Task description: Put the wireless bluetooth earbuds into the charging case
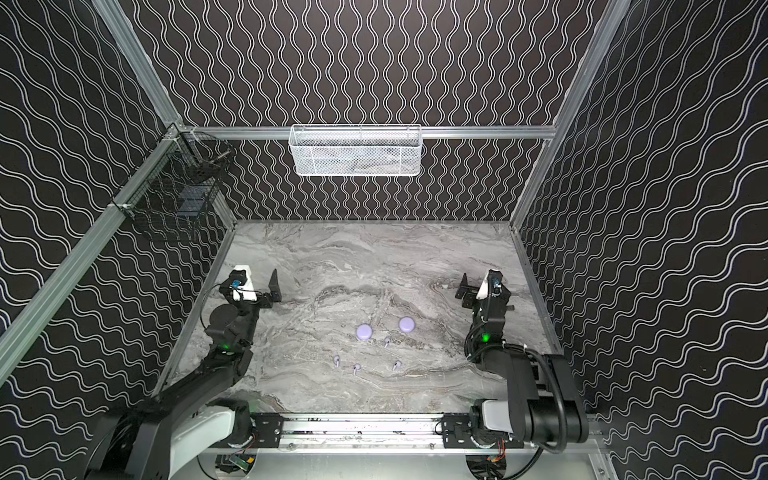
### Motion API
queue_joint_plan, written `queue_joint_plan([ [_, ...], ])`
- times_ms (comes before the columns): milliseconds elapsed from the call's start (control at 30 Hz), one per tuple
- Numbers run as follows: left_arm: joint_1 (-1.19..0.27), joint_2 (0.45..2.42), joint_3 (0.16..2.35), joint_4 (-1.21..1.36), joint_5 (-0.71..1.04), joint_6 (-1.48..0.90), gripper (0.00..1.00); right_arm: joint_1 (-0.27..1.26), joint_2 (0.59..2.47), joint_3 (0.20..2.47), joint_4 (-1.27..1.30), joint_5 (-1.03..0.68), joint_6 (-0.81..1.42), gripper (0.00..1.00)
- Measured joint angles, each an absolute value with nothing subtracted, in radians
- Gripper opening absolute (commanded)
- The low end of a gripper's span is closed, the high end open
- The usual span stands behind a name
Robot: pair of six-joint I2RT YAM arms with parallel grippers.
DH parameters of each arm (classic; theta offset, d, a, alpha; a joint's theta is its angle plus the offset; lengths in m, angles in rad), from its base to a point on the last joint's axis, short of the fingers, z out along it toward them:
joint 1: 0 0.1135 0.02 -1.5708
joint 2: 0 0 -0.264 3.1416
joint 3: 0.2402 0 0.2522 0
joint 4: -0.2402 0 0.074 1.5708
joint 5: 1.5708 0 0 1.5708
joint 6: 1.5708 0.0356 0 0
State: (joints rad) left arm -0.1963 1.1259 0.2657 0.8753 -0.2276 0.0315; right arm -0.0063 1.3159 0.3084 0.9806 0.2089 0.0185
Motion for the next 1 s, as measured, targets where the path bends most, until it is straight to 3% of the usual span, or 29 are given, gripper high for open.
queue_joint_plan([
  [200,-0.346,0.962,0.344,0.634,-0.320,-0.020,0.99,0.019,1.211,0.534,0.588,0.334,0.170,1.00],
  [367,-0.517,0.937,0.395,0.490,-0.332,-0.046,0.99,0.041,1.223,0.725,0.226,0.439,0.342,1.00],
  [500,-0.660,0.902,0.382,0.418,-0.289,-0.022,0.99,0.118,1.186,0.737,0.059,0.488,0.394,1.00],
  [800,-0.784,0.904,0.379,0.348,-0.120,-0.026,0.99,0.423,1.135,0.709,-0.062,0.508,0.400,1.00],
  [1000,-0.792,0.984,0.350,0.369,-0.163,-0.110,0.99,0.574,1.179,0.704,-0.110,0.456,0.411,1.00],
])
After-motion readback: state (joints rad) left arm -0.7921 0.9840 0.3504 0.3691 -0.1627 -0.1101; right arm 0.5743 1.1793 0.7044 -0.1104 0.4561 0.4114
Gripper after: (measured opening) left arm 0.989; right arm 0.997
